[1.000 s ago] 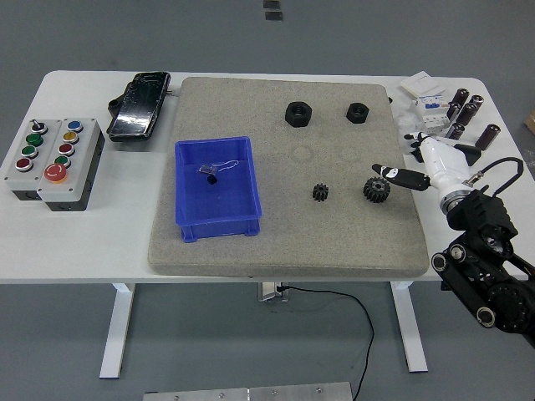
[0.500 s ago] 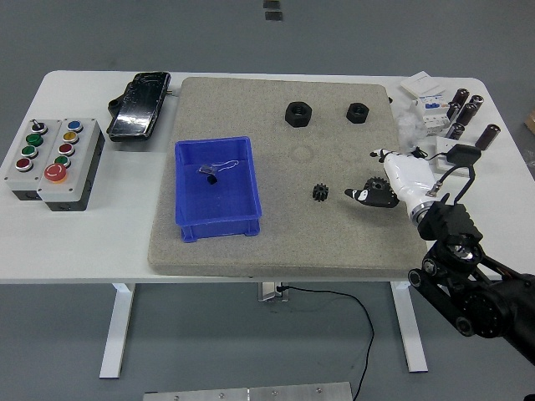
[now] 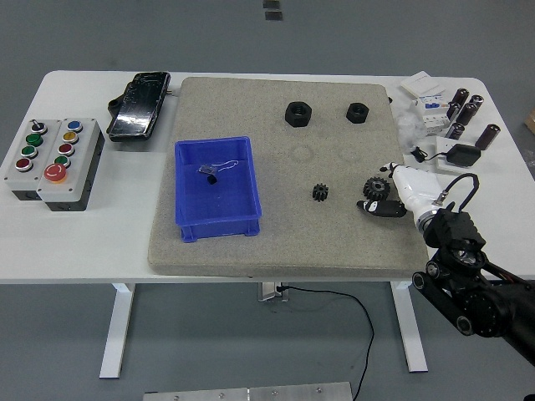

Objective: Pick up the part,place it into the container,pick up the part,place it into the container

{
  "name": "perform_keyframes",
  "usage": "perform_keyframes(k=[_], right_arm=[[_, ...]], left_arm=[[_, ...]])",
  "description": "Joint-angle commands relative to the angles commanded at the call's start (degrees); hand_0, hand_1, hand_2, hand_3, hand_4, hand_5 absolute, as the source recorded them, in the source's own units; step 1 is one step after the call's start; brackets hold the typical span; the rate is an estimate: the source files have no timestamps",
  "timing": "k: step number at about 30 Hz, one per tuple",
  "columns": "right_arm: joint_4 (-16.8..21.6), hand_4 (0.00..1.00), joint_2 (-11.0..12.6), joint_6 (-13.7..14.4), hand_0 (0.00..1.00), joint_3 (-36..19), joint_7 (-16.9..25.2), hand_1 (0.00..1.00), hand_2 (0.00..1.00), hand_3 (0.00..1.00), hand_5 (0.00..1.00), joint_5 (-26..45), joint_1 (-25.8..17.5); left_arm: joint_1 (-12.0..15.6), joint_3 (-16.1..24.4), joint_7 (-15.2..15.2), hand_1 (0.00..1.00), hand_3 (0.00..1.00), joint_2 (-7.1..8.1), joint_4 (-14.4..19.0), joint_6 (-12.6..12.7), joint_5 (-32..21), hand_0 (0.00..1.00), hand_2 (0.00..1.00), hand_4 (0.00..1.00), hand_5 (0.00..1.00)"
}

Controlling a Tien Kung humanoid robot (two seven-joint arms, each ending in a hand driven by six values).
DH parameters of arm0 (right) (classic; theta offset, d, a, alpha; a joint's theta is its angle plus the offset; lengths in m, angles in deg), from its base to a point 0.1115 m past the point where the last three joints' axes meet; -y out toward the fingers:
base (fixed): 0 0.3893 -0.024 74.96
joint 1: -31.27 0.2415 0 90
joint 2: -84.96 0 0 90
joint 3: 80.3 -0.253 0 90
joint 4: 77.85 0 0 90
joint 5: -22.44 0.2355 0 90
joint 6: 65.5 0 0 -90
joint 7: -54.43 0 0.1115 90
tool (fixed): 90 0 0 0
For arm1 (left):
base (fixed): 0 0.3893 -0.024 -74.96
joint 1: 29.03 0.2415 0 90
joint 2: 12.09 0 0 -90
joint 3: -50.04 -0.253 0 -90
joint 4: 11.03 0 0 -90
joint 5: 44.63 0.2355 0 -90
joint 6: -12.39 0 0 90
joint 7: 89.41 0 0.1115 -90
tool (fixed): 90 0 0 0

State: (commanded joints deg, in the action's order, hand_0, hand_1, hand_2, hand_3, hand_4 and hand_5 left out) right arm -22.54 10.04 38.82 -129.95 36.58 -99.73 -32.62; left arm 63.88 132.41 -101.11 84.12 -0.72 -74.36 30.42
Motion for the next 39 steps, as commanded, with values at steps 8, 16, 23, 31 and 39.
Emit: perform_keyframes(k=[8,16,23,31,39], right_arm=[[-0.5,0.559,-0.1,0.4,0.465,0.7,-0.9,0.587,0.536,0.665,0.291,-0.6,0.6],[-1.4,0.556,-0.4,0.4,0.461,1.9,-1.5,0.581,0.515,0.654,0.308,-0.1,0.7],[-1.3,0.555,-0.5,1.5,0.453,2.9,-1.1,0.579,0.511,0.65,0.323,0.4,0.9],[1.0,0.547,-0.1,2.7,0.438,4.5,-0.9,0.569,0.494,0.649,0.378,1.0,2.3],[5.0,0.556,-1.9,2.6,0.44,8.7,-1.8,0.568,0.492,0.648,0.396,0.6,7.0]], left_arm=[[-0.1,-0.2,0.1,0.647,0.639,-0.02,0.0,-0.1,-0.1,0.672,0.6,0.709,0.347],[-0.1,-0.1,0.1,0.647,0.639,0.0,0.0,0.0,0.0,0.672,0.599,0.709,0.348],[-0.1,-0.1,0.2,0.647,0.639,-0.02,0.0,-0.1,0.0,0.672,0.599,0.709,0.348],[-0.1,-0.1,0.1,0.647,0.639,-0.03,0.0,0.0,0.0,0.672,0.599,0.71,0.348],[-0.2,0.1,0.0,0.647,0.639,-0.04,0.0,-0.1,0.3,0.672,0.6,0.709,0.348]])
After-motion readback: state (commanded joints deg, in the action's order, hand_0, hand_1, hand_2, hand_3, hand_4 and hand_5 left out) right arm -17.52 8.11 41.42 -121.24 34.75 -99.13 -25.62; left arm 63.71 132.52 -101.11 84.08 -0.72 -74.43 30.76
